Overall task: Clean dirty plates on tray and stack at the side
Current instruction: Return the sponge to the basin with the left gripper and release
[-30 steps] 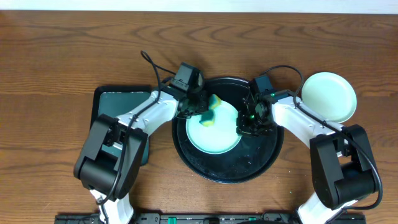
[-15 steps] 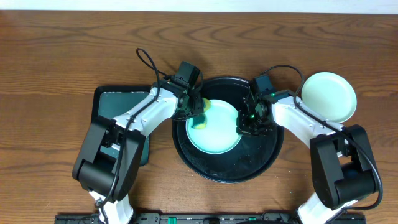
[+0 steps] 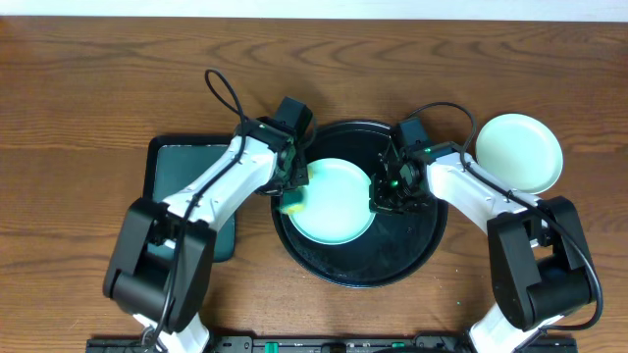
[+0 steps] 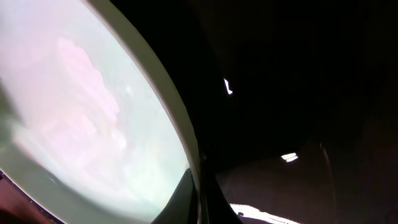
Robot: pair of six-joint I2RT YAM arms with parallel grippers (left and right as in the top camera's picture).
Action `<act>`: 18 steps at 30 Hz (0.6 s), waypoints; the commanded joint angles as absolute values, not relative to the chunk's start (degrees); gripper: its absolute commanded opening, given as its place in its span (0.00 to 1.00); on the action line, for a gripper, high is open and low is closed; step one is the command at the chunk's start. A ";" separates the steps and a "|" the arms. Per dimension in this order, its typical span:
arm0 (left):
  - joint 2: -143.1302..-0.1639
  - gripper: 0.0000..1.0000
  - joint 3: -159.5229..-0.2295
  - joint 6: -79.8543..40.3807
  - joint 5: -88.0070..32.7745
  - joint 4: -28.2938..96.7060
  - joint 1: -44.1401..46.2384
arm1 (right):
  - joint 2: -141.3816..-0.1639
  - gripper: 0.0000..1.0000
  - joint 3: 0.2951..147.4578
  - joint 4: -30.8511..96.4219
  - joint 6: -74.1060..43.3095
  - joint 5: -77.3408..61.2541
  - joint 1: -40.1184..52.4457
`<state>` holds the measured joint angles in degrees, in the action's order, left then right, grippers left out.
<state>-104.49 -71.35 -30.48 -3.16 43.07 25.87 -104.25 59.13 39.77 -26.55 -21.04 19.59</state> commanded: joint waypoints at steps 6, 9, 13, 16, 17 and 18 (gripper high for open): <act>-90.98 0.07 -71.66 -27.68 8.67 45.10 22.98 | -104.92 0.01 58.28 40.88 -26.11 -15.44 18.81; -87.37 0.07 -71.66 -27.75 9.58 47.44 21.37 | -104.92 0.01 58.28 40.91 -26.09 -15.44 18.81; -86.39 0.07 -71.59 -27.73 14.61 52.62 16.34 | -104.92 0.01 58.28 40.91 -26.09 -15.44 18.81; -87.64 0.07 -71.11 -27.75 14.59 55.29 10.59 | -104.92 0.01 58.28 40.88 -26.09 -15.44 18.81; -88.03 0.07 -70.94 -27.75 14.35 55.72 9.02 | -104.92 0.01 58.28 40.86 -26.09 -15.44 18.81; -88.66 0.07 -70.54 -27.75 13.82 55.92 6.98 | -104.92 0.01 58.28 40.84 -26.09 -15.42 18.81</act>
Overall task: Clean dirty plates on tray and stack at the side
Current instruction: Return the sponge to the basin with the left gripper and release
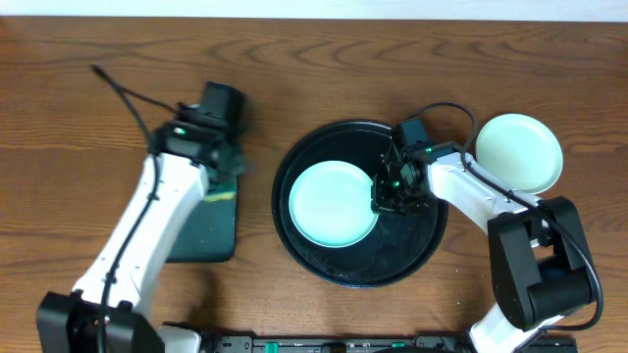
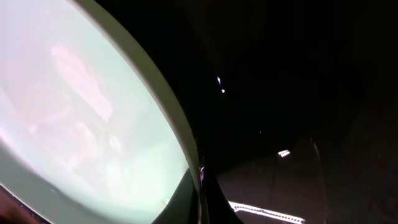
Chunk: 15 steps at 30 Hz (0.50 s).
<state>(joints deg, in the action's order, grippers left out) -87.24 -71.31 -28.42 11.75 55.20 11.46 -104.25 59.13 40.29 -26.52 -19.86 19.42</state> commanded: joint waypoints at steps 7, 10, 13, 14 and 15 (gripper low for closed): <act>-94.67 0.07 -67.07 -27.24 11.09 53.28 0.27 | -104.92 0.01 58.28 40.25 -26.09 -15.46 18.81; -98.65 0.07 -66.15 -25.98 9.19 51.03 0.32 | -104.92 0.01 58.28 40.27 -26.09 -15.46 18.81; -102.48 0.07 -65.89 -25.54 6.96 48.88 0.34 | -104.92 0.01 58.28 40.32 -26.09 -15.49 18.81; -103.26 0.07 -65.89 -25.54 6.61 48.29 0.34 | -104.92 0.01 58.28 40.34 -26.09 -15.49 18.81; -104.07 0.07 -65.89 -25.54 6.57 47.53 0.34 | -104.92 0.01 58.28 40.34 -26.09 -15.49 18.81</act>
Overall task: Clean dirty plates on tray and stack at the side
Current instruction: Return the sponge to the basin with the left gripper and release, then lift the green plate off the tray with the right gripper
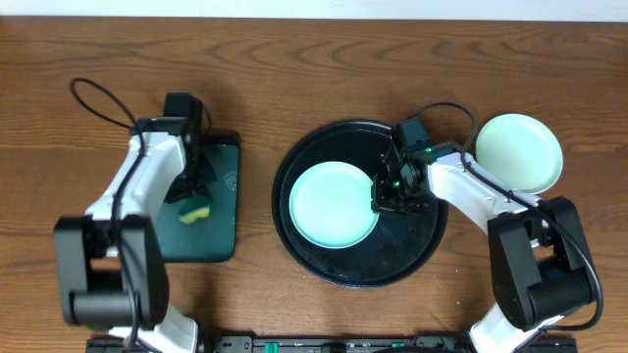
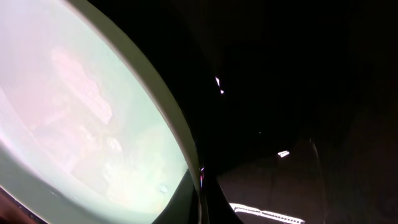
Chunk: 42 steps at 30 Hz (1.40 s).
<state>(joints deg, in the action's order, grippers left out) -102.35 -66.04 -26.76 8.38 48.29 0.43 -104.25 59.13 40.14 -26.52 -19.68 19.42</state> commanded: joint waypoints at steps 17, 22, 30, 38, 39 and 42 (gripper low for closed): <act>-90.32 0.65 -66.02 -25.54 3.51 48.62 3.33 | -104.92 0.01 58.28 40.23 -25.41 -15.55 18.81; -77.38 0.78 -66.02 -25.54 -1.61 49.71 8.03 | -104.53 0.02 58.39 40.32 -23.51 -17.41 18.79; -67.37 0.79 -66.00 -25.54 -1.74 50.50 14.68 | -100.36 0.02 58.94 42.70 -23.29 -27.40 17.08; -67.37 0.79 -66.00 -25.54 -1.78 50.52 17.08 | -95.92 0.01 58.94 50.89 -21.30 -38.79 11.64; -67.42 0.79 -66.00 -25.56 -1.78 50.52 17.08 | -95.68 0.01 58.94 52.05 -20.36 -40.27 10.92; -67.40 0.79 -66.00 -25.56 -2.22 50.54 17.08 | -95.44 0.01 58.94 55.77 -16.34 -46.46 8.78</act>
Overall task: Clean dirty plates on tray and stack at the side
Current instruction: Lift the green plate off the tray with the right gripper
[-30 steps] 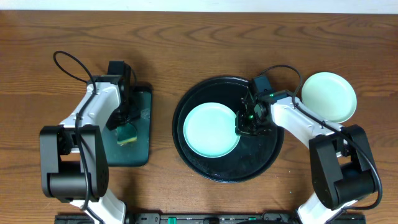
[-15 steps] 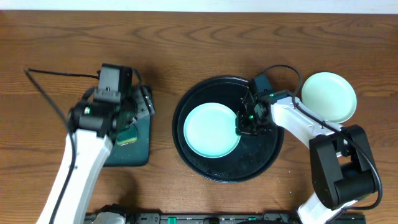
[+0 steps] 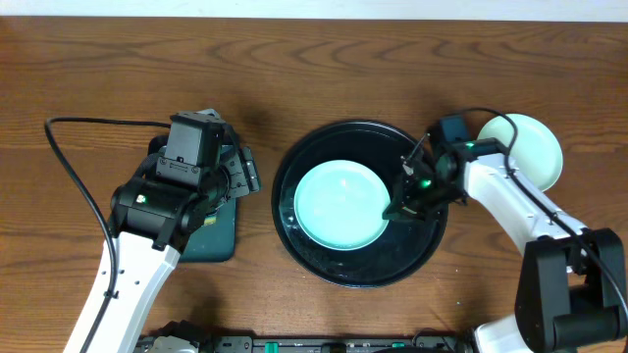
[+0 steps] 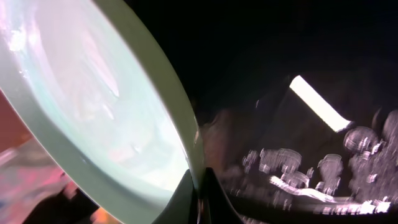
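Note:
A pale green plate (image 3: 339, 206) lies in the round black tray (image 3: 329, 267). My right gripper (image 3: 400, 207) is shut on the plate's right rim. In the right wrist view the fingers (image 4: 200, 186) pinch that rim, and the plate (image 4: 93, 93) stands tilted against the dark tray (image 4: 298, 56). My left gripper (image 3: 238, 172) is raised above the dark green mat (image 3: 211, 240) left of the tray, and its jaws look open and hold nothing. The sponge is hidden.
A second pale green plate (image 3: 530, 147) sits on the wooden table right of the tray, partly behind my right arm. The left arm's cable (image 3: 88, 123) loops over the table at the left.
My left arm has risen from the mat and now covers the spot where the sponge lay. My right gripper, still on the rim, has shifted right, and the plate has moved slightly and tilted.
At first my left gripper held the sponge on the plate's left edge while the right gripper held the right rim. Then the left arm was off the tray with the sponge, then the sponge lay on the mat. Now the left arm is raised and the plate is tilted.

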Robot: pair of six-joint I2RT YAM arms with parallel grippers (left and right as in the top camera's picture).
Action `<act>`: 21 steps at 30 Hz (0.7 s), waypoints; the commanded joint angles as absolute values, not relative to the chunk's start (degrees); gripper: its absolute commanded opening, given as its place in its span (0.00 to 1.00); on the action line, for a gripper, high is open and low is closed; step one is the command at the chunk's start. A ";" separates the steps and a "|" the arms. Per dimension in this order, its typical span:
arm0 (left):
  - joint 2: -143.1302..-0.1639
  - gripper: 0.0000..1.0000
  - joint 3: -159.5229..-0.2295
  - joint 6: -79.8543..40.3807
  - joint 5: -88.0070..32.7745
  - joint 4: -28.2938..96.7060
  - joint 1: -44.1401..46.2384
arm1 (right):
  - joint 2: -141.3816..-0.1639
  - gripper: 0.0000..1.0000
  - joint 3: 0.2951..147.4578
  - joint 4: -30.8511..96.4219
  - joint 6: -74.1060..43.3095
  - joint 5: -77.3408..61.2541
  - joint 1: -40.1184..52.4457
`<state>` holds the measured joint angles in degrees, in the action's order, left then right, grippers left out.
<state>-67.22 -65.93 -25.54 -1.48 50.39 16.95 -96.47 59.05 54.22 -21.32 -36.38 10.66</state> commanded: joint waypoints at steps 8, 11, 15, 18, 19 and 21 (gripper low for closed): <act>-67.40 0.79 -66.00 -25.54 -2.22 50.63 17.08 | -95.44 0.02 58.94 51.94 -6.76 -59.02 6.04; -67.40 0.79 -66.00 -25.54 -2.20 51.16 17.08 | -95.33 0.02 58.94 44.86 -7.44 -58.04 5.96; -67.42 0.79 -66.00 -25.52 -2.17 52.23 17.08 | -94.72 0.02 58.94 36.86 -11.90 -49.04 5.96; -67.42 0.79 -65.89 -25.52 -2.17 52.69 17.08 | -93.49 0.02 58.94 35.38 -12.84 -40.49 6.00; -67.42 0.79 -65.89 -25.52 -2.17 52.75 17.08 | -92.88 0.02 58.94 35.48 -12.84 -38.04 6.00; -67.46 0.79 -65.89 -25.52 -2.15 52.71 17.08 | -90.83 0.02 58.96 36.56 -12.80 -32.36 6.04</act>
